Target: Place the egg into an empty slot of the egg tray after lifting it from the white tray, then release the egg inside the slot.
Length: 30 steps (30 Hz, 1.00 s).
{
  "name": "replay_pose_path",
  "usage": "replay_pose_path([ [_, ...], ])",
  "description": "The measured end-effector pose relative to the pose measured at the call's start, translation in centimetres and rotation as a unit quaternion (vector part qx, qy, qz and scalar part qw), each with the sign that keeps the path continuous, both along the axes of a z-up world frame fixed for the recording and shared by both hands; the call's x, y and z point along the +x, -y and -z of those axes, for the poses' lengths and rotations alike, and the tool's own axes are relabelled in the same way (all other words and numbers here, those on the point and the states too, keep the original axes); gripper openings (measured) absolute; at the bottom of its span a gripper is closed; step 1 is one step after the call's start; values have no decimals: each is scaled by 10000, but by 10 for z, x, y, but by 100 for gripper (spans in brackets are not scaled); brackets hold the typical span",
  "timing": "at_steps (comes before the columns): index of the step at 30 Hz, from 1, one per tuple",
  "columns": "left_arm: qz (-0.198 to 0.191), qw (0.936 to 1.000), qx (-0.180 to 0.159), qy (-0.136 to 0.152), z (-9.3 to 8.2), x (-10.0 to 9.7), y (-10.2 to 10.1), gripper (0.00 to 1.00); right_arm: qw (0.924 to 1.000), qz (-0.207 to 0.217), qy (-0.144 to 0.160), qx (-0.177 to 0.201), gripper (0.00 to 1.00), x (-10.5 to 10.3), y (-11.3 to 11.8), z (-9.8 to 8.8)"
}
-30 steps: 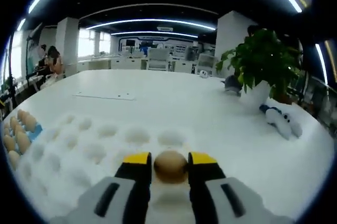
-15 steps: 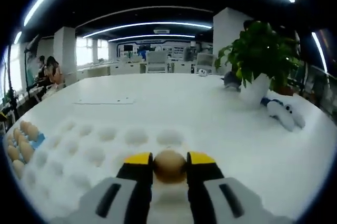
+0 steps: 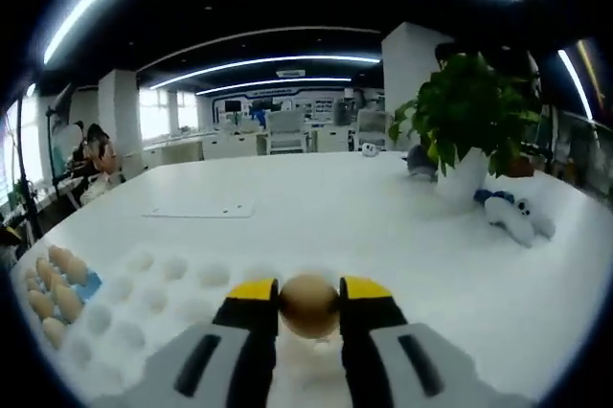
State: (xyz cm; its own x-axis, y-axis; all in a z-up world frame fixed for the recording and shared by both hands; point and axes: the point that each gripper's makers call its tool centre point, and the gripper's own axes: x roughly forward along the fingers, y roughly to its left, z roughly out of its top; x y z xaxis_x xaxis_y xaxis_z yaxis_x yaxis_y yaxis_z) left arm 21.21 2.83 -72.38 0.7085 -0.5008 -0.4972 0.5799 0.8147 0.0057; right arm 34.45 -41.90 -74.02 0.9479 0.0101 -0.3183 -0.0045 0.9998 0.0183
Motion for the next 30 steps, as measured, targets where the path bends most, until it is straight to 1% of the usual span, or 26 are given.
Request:
replay_pose_path([
  [6,-7,10000,-13,15,-1,1,0,62,9999,-102,48,78,24,1,-10,-2],
  [12,-11,10000,-19,2,1,0,0,62,9989,-415,74,199,24,2,-37,-4],
  [16,-25,10000,-12,4,1,-1,-1,62,9969,-725,94,278,24,2,-64,-5],
  [18,-26,10000,-11,0,1,-1,-2,62,9956,-890,143,262,24,2,-79,-8],
  [19,-26,10000,-6,0,1,-1,-2,62,9942,-1013,160,329,24,2,-89,-10],
  [21,-22,10000,-8,5,1,-1,-1,62,9925,-1147,216,359,24,3,-101,-14],
  [24,-15,10000,-7,9,0,-1,-1,62,9883,-1451,236,416,24,4,-121,-15],
  [26,-15,10000,-5,6,1,-1,-1,62,9867,-1552,228,437,24,4,-130,-16],
  [29,-23,10000,-9,5,1,-1,-1,62,9815,-1825,220,541,24,1,-153,-17],
  [30,-23,10000,-11,4,1,-1,-1,62,9790,-1961,198,522,24,0,-162,-16],
])
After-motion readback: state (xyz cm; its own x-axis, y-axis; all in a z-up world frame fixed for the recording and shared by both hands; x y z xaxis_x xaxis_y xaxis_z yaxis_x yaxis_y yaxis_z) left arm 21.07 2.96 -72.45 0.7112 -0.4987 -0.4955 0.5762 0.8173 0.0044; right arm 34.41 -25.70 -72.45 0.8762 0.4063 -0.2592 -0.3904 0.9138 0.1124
